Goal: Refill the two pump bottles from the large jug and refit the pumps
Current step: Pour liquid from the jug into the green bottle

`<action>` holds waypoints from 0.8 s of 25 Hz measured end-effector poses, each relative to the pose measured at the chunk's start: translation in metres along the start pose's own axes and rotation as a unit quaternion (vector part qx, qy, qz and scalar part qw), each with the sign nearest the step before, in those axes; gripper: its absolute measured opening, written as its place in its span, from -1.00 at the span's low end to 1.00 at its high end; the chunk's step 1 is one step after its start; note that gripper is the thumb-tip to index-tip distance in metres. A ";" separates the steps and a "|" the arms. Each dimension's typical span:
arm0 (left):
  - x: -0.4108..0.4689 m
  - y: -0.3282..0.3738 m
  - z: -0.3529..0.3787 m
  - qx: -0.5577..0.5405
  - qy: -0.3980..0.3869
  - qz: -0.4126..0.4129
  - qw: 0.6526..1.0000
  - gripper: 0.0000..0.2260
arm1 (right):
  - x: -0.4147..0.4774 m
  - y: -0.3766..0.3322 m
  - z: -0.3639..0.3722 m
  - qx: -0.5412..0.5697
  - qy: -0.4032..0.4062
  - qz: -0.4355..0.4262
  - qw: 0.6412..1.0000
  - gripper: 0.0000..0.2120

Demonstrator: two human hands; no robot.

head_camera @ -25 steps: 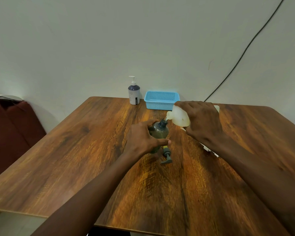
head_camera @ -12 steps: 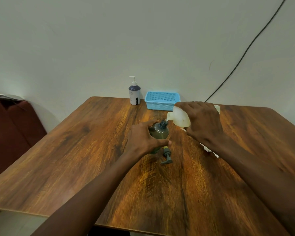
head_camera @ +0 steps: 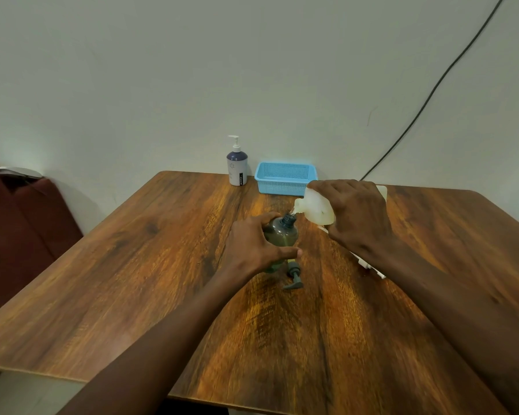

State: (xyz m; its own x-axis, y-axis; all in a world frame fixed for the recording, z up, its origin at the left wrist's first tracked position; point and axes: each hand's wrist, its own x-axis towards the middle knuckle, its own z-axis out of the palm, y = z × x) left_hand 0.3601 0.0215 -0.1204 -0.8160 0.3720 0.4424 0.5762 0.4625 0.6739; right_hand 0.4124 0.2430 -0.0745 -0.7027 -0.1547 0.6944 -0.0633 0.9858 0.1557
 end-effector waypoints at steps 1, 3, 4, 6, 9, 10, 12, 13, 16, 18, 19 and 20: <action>0.000 0.000 0.000 0.001 0.000 0.001 1.000 -0.27 | 0.000 0.000 0.000 -0.001 0.000 0.000 1.000 -0.20; 0.000 0.000 0.000 0.004 0.000 -0.001 1.000 -0.27 | -0.001 0.000 0.000 -0.001 -0.003 -0.002 1.000 -0.21; -0.001 0.000 0.001 0.005 0.000 -0.003 1.000 -0.27 | -0.001 0.000 0.001 -0.001 -0.004 -0.002 1.000 -0.21; -0.001 -0.001 0.001 0.005 0.001 -0.006 1.000 -0.26 | -0.002 0.001 0.002 -0.001 -0.003 -0.003 1.000 -0.21; -0.001 -0.002 0.002 0.009 0.004 -0.001 1.000 -0.24 | -0.002 0.000 0.002 0.000 -0.003 -0.003 1.000 -0.21; -0.001 -0.002 0.002 0.009 0.005 -0.001 1.000 -0.24 | -0.002 0.000 0.001 -0.001 -0.003 -0.002 1.000 -0.21; 0.000 -0.003 0.003 0.012 0.007 -0.004 1.000 -0.22 | -0.002 0.000 0.001 -0.002 -0.004 -0.001 1.000 -0.21; 0.000 -0.003 0.003 0.015 0.008 -0.005 1.000 -0.21 | -0.003 0.000 0.000 -0.004 -0.004 -0.001 1.000 -0.21; 0.001 -0.005 0.004 0.018 0.010 -0.007 1.000 -0.19 | -0.002 0.000 0.000 -0.001 -0.006 -0.001 1.000 -0.20; 0.001 -0.006 0.005 0.021 0.008 -0.008 1.000 -0.18 | -0.003 0.000 0.000 0.000 -0.006 0.000 1.000 -0.21; 0.001 -0.006 0.006 0.021 0.005 -0.010 1.000 -0.17 | -0.003 0.001 0.000 0.000 -0.007 0.000 1.000 -0.21; 0.001 -0.007 0.007 0.020 0.003 -0.011 1.000 -0.16 | -0.003 0.001 0.000 -0.001 -0.007 -0.001 1.000 -0.20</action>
State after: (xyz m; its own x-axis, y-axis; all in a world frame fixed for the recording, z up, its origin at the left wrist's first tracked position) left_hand 0.3559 0.0240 -0.1286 -0.8282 0.3572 0.4318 0.5601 0.5023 0.6587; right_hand 0.4140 0.2449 -0.0766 -0.7128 -0.1549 0.6841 -0.0632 0.9855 0.1573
